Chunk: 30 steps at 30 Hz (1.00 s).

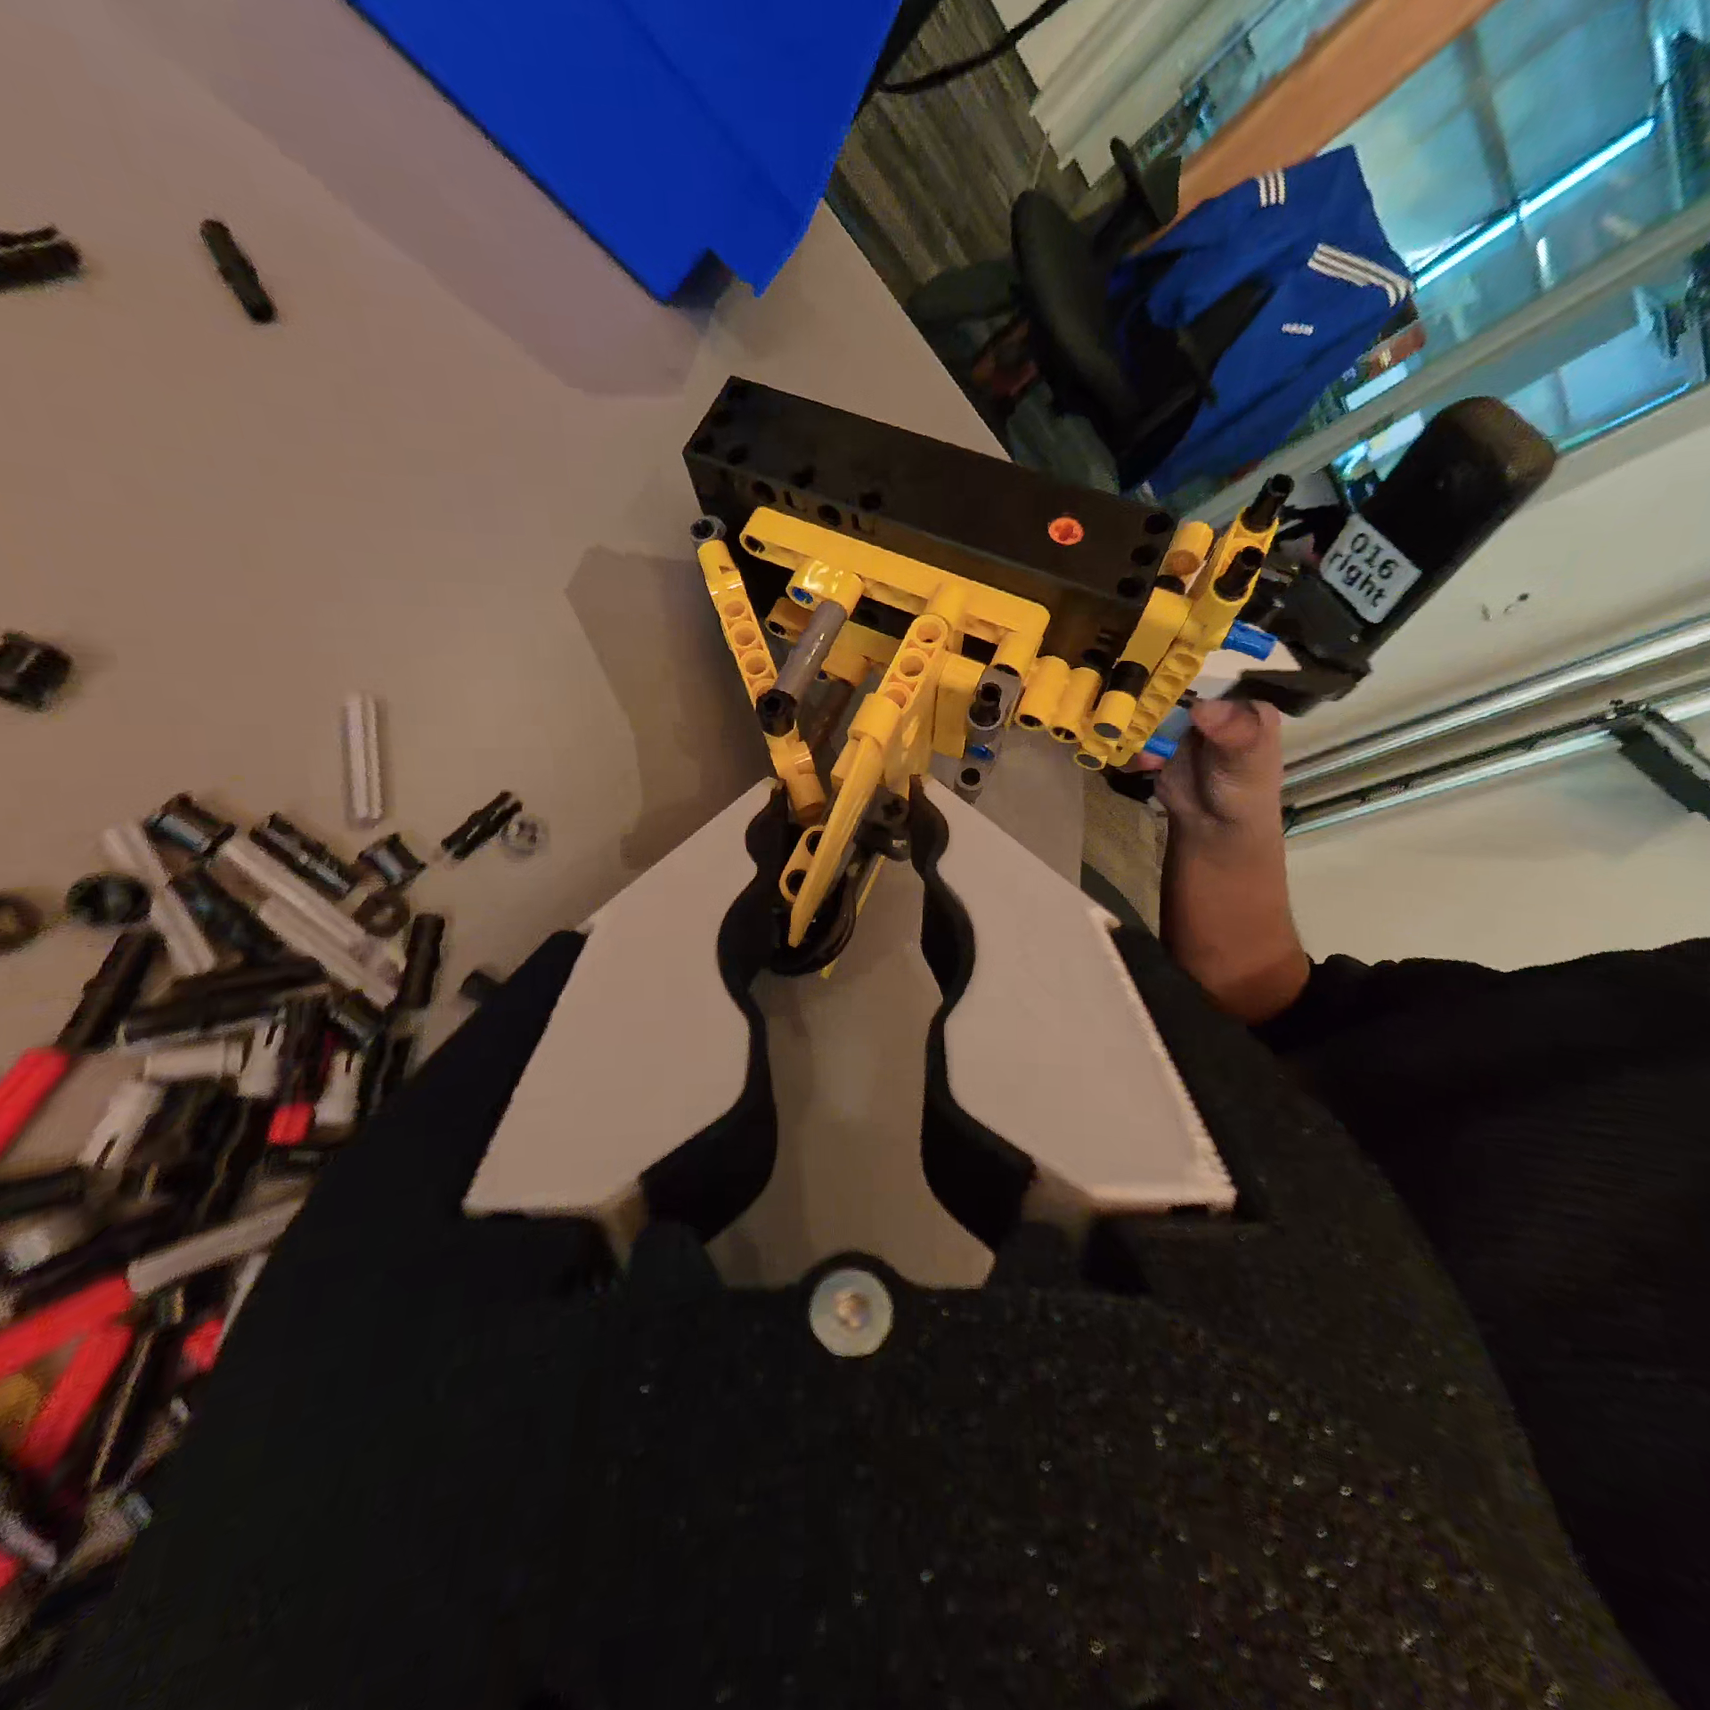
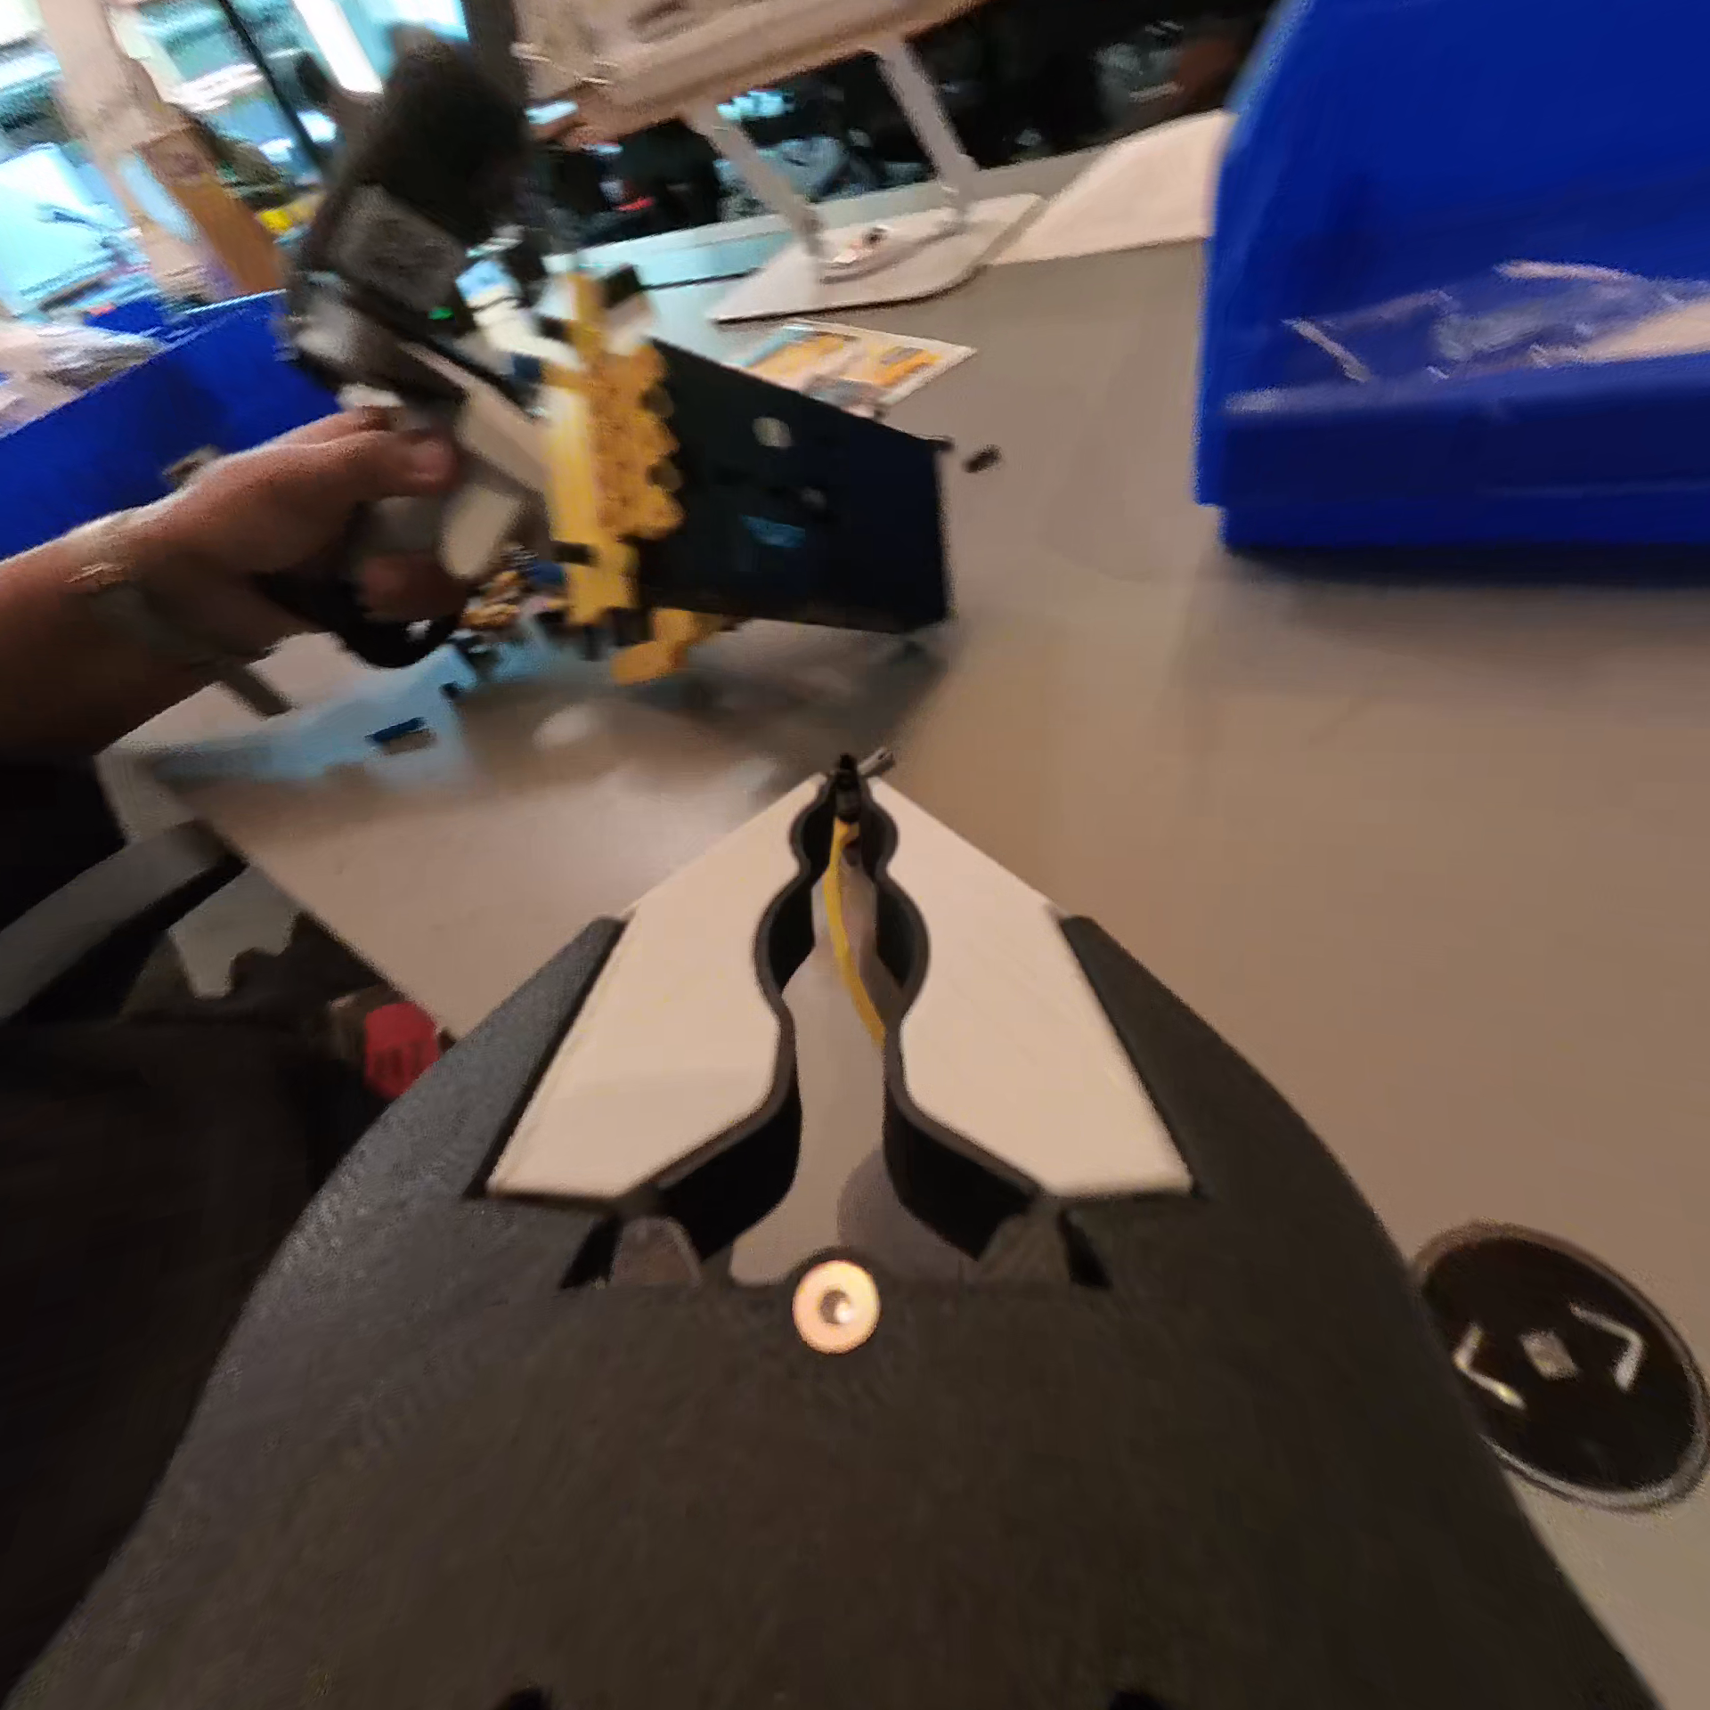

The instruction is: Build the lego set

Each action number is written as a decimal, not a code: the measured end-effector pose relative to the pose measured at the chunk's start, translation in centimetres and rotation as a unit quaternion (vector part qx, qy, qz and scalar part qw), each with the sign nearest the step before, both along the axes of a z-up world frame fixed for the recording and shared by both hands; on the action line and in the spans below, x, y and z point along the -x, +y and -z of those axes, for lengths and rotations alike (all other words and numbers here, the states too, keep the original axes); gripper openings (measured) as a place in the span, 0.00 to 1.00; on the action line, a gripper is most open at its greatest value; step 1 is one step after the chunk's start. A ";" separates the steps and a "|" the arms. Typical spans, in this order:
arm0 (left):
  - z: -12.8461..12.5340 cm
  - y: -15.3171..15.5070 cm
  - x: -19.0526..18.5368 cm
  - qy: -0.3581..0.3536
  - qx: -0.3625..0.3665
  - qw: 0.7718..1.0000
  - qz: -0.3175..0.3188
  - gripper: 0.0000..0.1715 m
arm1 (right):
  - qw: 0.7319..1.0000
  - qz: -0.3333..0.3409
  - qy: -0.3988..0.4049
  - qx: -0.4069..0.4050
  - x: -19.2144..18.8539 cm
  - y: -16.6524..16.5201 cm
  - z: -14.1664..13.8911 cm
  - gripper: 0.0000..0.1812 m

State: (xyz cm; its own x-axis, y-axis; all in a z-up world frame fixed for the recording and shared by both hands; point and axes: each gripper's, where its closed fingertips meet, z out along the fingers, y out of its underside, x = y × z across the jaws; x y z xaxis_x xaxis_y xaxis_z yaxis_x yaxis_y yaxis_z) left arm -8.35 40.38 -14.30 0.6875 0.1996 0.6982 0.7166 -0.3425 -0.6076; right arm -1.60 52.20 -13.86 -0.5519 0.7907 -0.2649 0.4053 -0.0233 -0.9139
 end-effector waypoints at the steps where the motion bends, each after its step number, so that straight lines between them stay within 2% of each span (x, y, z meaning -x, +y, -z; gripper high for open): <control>1: -0.1 -0.4 0.0 -0.004 -0.003 1.000 -0.004 0.15 | 1.000 0.023 -0.014 0.001 0.5 0.6 0.5 0.02; 2: -0.3 -0.7 0.0 -0.008 -0.006 1.000 -0.006 0.15 | 0.999 0.034 -0.032 0.003 0.8 0.9 1.1 0.04; 4: -0.8 -1.1 -0.1 -0.014 -0.013 1.000 -0.010 0.15 | 0.998 0.032 -0.056 0.004 0.9 0.8 1.8 0.16; 6: -1.4 -1.3 -0.3 -0.023 -0.026 0.999 -0.013 0.15 | 0.998 0.032 -0.046 -0.003 0.9 0.7 1.3 0.21; 10: -2.3 -1.2 -0.7 -0.043 -0.052 0.998 -0.015 0.15 | 0.995 0.062 0.062 -0.052 0.9 0.2 -2.7 0.28; 13: -2.7 -0.8 -1.6 -0.071 -0.068 0.995 -0.007 0.15 | 0.980 0.039 0.163 -0.106 0.1 -3.4 -5.8 0.29; 16: -3.3 -0.4 -3.0 -0.107 -0.087 0.990 0.011 0.15 | 0.952 0.017 0.220 -0.213 0.1 -6.7 -6.0 0.29; 19: -3.9 -0.6 -4.3 -0.125 -0.094 0.987 0.026 0.15 | 0.932 0.026 0.238 -0.272 0.9 -7.6 -5.9 0.29; 20: -4.0 -0.7 -4.6 -0.124 -0.090 0.988 0.029 0.15 | 0.931 0.027 0.243 -0.272 1.0 -7.7 -6.1 0.29; 22: -4.0 -1.2 -5.3 -0.118 -0.078 0.989 0.034 0.15 | 0.931 0.003 0.250 -0.267 0.7 -8.5 -6.4 0.19; 25: -4.7 -2.1 -5.9 -0.115 -0.064 0.991 0.039 0.16 | 0.937 -0.012 0.248 -0.247 0.4 -9.1 -6.7 0.18; 29: -6.4 -2.7 -6.5 -0.085 -0.049 0.995 0.036 0.19 | 0.969 -0.020 0.209 -0.133 0.0 -9.5 -7.4 0.18; 30: -7.4 -2.8 -7.1 -0.077 -0.059 0.994 0.052 0.26 | 0.978 -0.023 0.188 -0.087 0.0 -9.5 -7.6 0.18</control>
State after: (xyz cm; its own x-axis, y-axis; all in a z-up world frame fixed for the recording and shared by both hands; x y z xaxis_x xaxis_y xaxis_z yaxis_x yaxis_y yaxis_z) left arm -1.24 37.58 -6.92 0.5839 0.0430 0.8107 0.7682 -0.3523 -0.5346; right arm -1.56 42.73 -6.28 -0.6210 0.7775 0.0995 0.0377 0.1564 -0.9870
